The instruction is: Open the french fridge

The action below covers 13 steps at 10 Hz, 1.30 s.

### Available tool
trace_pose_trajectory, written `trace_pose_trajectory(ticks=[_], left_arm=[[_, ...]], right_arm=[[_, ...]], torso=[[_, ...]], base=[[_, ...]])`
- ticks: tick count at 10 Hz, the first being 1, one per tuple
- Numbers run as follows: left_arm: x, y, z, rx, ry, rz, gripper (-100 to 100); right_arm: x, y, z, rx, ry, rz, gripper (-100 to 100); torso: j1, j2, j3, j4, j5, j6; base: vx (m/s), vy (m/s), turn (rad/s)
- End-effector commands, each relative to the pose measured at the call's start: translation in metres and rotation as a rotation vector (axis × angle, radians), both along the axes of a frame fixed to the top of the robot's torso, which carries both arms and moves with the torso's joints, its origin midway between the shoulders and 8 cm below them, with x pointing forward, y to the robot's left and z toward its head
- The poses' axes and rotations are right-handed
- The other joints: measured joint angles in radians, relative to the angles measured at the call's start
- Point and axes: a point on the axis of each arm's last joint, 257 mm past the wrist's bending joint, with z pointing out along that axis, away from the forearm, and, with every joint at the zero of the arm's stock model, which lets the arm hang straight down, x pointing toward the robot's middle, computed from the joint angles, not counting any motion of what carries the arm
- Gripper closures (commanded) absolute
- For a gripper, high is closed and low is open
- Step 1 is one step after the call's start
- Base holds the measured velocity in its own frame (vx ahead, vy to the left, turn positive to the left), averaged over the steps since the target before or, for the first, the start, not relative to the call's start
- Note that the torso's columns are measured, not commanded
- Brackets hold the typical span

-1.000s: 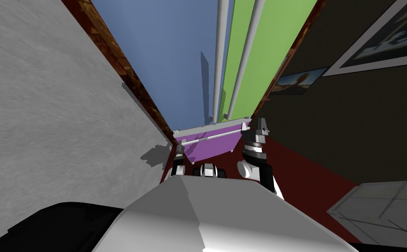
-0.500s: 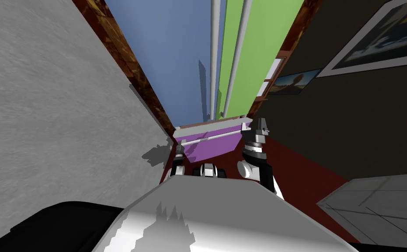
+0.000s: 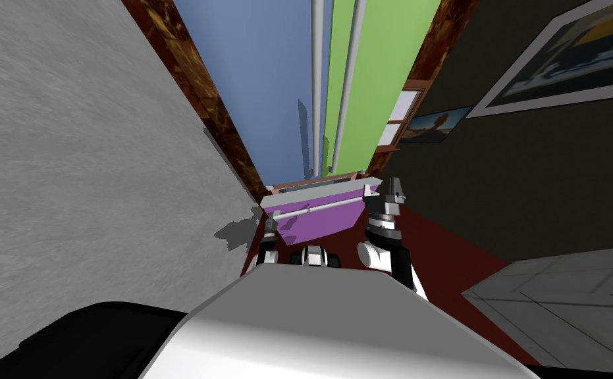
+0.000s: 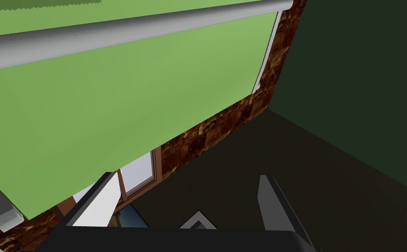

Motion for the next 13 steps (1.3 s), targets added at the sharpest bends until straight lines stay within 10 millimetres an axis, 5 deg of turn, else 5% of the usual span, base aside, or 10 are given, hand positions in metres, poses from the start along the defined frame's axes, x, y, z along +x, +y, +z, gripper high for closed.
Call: trace_pose_trajectory(ticks=[1, 3, 5, 7, 8, 11, 12, 13], left_arm=[[0.020, 0.001, 0.002, 0.002, -0.024, -0.018, 100], [0.020, 0.001, -0.013, -0.005, 0.005, -0.017, 100], [0.041, 0.004, -0.004, 0.000, -0.029, -0.033, 100], [0.039, 0.004, -0.023, -0.008, 0.010, -0.030, 100], [0.055, 0.011, -0.005, 0.004, -0.037, -0.037, 100], [0.059, 0.009, -0.030, -0.009, 0.014, -0.038, 100], [0.059, 0.009, -0.030, -0.009, 0.014, -0.038, 100], [0.074, 0.018, -0.010, 0.005, -0.035, -0.040, 100]], right_arm=[[0.000, 0.000, 0.000, 0.000, 0.000, 0.000, 0], [0.000, 0.000, 0.000, 0.000, 0.000, 0.000, 0], [0.000, 0.000, 0.000, 0.000, 0.000, 0.000, 0], [0.000, 0.000, 0.000, 0.000, 0.000, 0.000, 0], [0.000, 0.000, 0.000, 0.000, 0.000, 0.000, 0], [0.000, 0.000, 0.000, 0.000, 0.000, 0.000, 0], [0.000, 0.000, 0.000, 0.000, 0.000, 0.000, 0], [0.000, 0.000, 0.000, 0.000, 0.000, 0.000, 0]], torso=[[-0.002, 0.003, 0.001, 0.000, 0.000, 0.001], [-0.001, 0.001, 0.001, -0.002, 0.002, 0.002], [-0.001, 0.001, 0.001, -0.004, 0.003, 0.002], [-0.002, -0.001, 0.001, -0.004, 0.004, 0.004], [0.000, -0.006, -0.002, -0.008, 0.006, 0.004], [-0.002, -0.004, -0.001, -0.008, 0.006, 0.005], [-0.001, -0.008, -0.004, -0.010, 0.006, 0.005], [0.000, -0.010, -0.005, -0.011, 0.007, 0.006]], base=[[-0.147, -0.036, 0.001], [-0.034, -0.001, 0.001], [-0.119, -0.028, -0.018], [-0.035, -0.010, 0.003], [-0.116, -0.027, -0.028], [-0.060, -0.024, 0.001], [0.000, 0.000, 0.000], [-0.106, -0.030, -0.030]])
